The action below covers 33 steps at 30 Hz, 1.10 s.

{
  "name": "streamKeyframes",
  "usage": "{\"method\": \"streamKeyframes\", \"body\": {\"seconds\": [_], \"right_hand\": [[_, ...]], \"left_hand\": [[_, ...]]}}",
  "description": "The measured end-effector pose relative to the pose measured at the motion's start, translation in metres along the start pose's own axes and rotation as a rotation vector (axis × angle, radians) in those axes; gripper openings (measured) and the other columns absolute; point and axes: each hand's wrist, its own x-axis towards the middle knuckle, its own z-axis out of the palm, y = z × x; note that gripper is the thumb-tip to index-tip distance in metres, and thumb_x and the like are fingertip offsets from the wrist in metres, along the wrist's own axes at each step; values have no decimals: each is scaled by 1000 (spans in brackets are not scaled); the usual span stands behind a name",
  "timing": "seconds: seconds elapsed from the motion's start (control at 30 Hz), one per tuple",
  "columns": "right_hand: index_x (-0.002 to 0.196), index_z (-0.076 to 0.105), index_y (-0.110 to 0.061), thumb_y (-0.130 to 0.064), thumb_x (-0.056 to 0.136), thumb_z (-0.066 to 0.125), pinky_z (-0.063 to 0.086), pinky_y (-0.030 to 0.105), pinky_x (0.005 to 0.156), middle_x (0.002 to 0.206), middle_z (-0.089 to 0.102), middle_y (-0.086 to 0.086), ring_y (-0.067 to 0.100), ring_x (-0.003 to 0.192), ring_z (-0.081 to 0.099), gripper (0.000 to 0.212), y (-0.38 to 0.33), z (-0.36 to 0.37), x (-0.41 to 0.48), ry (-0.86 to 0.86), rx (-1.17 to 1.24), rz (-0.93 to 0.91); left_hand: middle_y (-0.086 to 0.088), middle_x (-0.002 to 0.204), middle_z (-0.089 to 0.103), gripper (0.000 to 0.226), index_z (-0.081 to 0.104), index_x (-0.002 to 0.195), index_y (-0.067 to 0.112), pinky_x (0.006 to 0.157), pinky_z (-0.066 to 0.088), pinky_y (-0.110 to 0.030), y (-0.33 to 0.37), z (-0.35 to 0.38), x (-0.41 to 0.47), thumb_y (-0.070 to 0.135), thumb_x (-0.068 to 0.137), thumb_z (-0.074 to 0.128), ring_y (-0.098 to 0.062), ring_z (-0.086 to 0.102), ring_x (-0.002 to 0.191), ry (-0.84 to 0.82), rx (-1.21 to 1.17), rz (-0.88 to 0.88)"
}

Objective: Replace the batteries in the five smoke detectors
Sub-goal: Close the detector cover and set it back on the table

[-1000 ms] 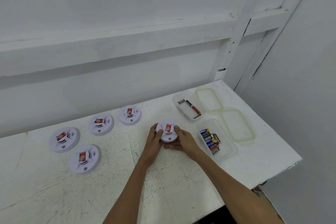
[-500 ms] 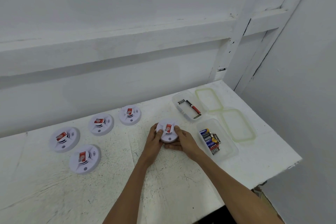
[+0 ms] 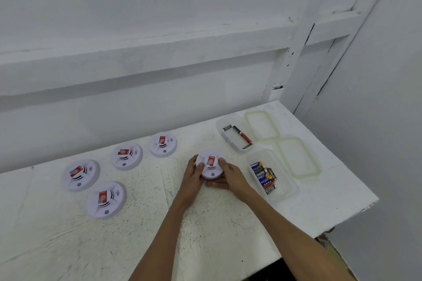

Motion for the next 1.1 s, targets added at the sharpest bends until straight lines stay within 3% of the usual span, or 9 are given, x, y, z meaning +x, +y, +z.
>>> {"method": "streamKeyframes", "body": {"seconds": [0.3,0.5,0.73,0.8,0.97,1.1], "right_hand": [[122,67,-9,-51,102,46,57,52,93,105,75,17,39,93,74,51,0,1,0,-8,4,9],[121,67,-9,-51,102,46,58,51,92,104,76,17,38,92,74,51,0,1,-1,-1,-2,12],[117,67,-8,-52,100,49,61,46,84,99,76,16,37,85,75,51,0,4,1,50,-3,15],[115,62,-6,-50,98,55,62,46,79,103,75,17,36,83,76,48,0,6,3,110,23,26],[97,69,-8,-48,91,68,60,28,62,93,75,8,19,79,75,40,-6,15,7,245,-110,-32],[94,74,-8,-47,89,71,61,26,66,91,77,6,17,79,75,39,-12,32,15,193,-175,-29]], "left_hand": [[8,140,64,37,49,148,25,104,54,-32,2,0,-2,29,112,45,-9,64,126,4,-10,-3],[7,139,64,36,49,148,24,98,55,-23,5,2,-3,25,112,44,-5,64,123,7,-20,-1],[1,136,69,34,58,143,20,104,54,-38,9,2,-4,20,111,46,-18,67,125,12,-80,-15],[0,135,70,35,59,143,18,99,57,-35,12,1,-6,18,110,47,-18,68,123,16,-100,-11],[2,130,73,32,64,139,20,91,60,-29,16,-15,-12,19,110,50,-14,71,117,78,-61,21],[-2,130,72,35,61,140,18,98,59,-38,10,-41,-9,25,106,59,-16,71,115,186,-28,1]]}}
